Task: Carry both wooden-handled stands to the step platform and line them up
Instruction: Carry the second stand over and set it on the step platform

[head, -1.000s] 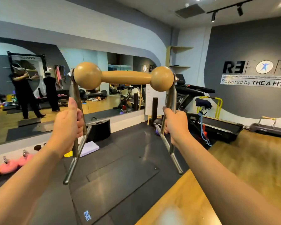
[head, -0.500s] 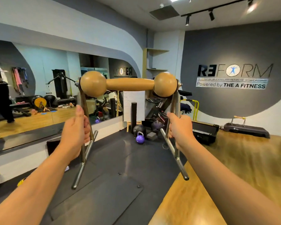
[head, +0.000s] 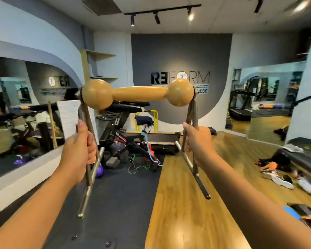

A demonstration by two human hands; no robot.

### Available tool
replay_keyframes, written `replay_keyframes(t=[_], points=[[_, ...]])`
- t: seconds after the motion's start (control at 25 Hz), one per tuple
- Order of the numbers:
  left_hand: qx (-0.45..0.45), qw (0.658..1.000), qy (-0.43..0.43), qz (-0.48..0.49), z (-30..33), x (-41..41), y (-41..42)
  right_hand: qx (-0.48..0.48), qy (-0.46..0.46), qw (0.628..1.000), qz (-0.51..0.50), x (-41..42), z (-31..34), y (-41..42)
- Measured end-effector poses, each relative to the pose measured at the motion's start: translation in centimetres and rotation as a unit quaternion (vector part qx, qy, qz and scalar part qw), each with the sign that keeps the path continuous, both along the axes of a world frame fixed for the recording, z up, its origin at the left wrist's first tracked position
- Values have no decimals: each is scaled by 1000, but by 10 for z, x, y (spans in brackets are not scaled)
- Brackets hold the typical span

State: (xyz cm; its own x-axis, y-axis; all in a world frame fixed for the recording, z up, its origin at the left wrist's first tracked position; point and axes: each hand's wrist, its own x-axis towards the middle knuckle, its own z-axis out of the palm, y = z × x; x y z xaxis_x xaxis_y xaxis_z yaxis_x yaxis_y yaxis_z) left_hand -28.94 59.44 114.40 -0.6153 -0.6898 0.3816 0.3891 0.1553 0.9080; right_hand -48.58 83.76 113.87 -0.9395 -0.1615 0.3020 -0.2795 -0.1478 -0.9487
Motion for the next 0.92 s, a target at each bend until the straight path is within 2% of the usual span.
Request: replay_keyframes(t=[0.2,0.4,0.56,0.8,0.92], points=[[-18,994,-2,-104,12,-134,-33,-20,-12,994,-107,-78,2,2],[-10,981,12,-192,-8,-279,-21,-12,-8,978,-209,-168,-5,34],[9,971,-9,-238,-13,-397,5,-4,-34,969,-246,-261,-7,69],[43,946,-8,-321,-12,-549,47,-17,-20,964,-264,-383,1,114],[55,942,-9,-331,-13,-615,69,-16,-30,962,-273,-441,-4,140]])
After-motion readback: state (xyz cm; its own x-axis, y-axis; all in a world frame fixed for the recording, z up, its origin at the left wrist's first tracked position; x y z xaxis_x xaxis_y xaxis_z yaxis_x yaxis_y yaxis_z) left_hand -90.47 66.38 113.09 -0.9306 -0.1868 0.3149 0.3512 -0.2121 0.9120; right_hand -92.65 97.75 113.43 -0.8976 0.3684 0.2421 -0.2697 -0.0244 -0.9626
